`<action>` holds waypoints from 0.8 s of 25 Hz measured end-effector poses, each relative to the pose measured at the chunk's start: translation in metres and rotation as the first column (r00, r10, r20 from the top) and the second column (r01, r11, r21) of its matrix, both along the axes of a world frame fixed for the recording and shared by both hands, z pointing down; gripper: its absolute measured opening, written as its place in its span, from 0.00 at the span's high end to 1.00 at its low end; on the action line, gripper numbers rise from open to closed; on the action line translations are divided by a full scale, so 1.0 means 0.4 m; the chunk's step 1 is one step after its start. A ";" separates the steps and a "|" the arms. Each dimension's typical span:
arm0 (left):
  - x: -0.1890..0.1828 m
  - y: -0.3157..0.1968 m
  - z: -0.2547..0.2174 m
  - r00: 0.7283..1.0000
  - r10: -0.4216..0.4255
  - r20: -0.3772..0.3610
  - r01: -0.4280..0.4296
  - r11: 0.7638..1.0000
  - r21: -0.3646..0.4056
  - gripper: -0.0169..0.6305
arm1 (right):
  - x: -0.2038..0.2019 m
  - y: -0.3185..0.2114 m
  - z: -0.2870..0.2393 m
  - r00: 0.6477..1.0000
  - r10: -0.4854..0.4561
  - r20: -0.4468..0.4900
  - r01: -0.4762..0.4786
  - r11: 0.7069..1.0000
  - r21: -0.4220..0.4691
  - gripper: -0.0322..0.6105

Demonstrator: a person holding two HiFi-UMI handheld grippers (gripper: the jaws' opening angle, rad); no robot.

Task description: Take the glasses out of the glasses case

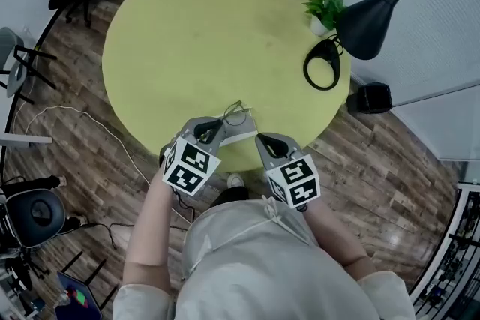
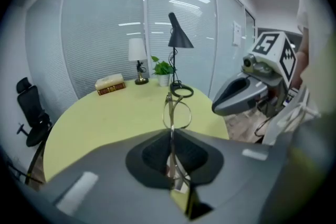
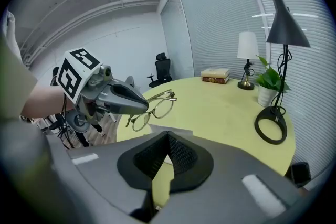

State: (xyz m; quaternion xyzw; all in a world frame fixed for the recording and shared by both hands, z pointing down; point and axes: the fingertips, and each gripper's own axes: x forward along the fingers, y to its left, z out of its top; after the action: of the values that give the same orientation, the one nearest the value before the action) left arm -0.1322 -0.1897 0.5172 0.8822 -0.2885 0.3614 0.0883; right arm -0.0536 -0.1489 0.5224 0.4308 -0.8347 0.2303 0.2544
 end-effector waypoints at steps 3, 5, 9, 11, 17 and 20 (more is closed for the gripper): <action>-0.018 0.017 -0.057 0.991 -0.100 -0.092 0.102 0.994 0.022 0.95 | -0.007 0.000 -0.039 1.000 0.006 0.002 -0.006 0.999 0.045 0.95; -0.031 0.026 -0.092 0.976 -0.162 -0.148 0.169 0.985 0.040 0.95 | -0.008 -0.001 -0.062 1.000 0.028 0.013 -0.029 0.997 0.074 0.95; -0.081 0.044 -0.177 0.914 -0.305 -0.269 0.343 0.933 0.107 0.95 | -0.018 0.009 -0.107 0.998 0.055 0.043 -0.060 0.992 0.113 0.95; -0.116 0.058 -0.230 0.859 -0.382 -0.342 0.447 0.884 0.136 0.95 | -0.022 0.017 -0.131 0.997 0.057 0.045 -0.062 0.989 0.135 0.95; -0.207 0.092 -0.318 0.658 -0.541 -0.524 0.685 0.719 0.119 0.95 | -0.033 0.007 -0.207 0.997 0.054 0.060 -0.066 0.970 0.233 0.95; -0.220 0.118 -0.336 0.615 -0.558 -0.557 0.730 0.669 0.136 0.95 | -0.031 0.011 -0.247 0.994 0.071 0.083 -0.092 0.953 0.288 0.95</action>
State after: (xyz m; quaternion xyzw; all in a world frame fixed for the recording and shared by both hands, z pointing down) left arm -0.2201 -0.1426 0.3829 0.7749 -0.6196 0.0212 0.1230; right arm -0.0661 -0.1444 0.4236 0.4890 -0.8497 0.1302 0.1485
